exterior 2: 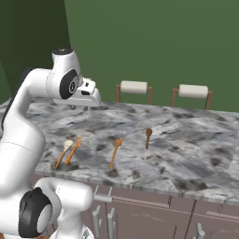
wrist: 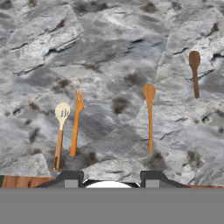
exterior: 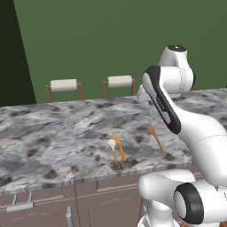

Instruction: Organize the utensils by type. Pick up the wooden spoons from the counter and place them in the open cabinet. Then pick up the metallic utensils from the counter and place them in the open drawer.

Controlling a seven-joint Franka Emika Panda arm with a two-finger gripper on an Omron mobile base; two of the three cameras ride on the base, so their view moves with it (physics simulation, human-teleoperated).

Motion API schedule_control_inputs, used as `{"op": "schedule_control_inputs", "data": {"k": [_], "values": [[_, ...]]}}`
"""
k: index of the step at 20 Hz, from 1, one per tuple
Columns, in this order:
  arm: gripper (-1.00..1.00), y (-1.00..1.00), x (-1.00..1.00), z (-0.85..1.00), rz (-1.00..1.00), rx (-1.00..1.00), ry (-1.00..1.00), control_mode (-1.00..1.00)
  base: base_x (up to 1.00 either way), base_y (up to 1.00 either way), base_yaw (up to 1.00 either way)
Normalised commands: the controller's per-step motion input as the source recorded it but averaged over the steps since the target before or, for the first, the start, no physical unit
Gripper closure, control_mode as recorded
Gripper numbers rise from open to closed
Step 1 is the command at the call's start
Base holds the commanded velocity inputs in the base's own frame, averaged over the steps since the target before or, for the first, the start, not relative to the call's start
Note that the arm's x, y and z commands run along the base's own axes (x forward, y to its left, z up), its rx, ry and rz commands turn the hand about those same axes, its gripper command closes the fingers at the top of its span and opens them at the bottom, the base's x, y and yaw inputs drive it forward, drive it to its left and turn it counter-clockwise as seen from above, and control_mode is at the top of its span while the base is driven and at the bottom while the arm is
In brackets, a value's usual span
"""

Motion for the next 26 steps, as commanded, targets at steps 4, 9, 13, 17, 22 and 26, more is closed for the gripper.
{"op": "schedule_control_inputs", "data": {"k": [4,9,13,17,22,26], "values": [[-1.0,-0.02,0.0,-0.07,0.0,-0.01,0.02,-1.0,0.0,0.0,0.0],[-1.0,-0.1,0.0,-0.16,0.0,-0.02,0.05,-1.0,0.0,0.0,0.0],[-1.0,0.03,0.0,-0.23,0.0,0.0,0.03,-1.0,0.0,0.0,0.0],[-1.0,0.2,0.0,-0.28,0.0,0.0,0.0,-1.0,0.0,0.0,0.0],[-1.0,0.32,0.0,-0.29,0.0,0.0,0.0,-1.0,0.0,0.0,0.0],[-1.0,0.41,0.0,-0.26,0.0,0.0,0.02,-1.0,0.0,0.0,0.0]]}}
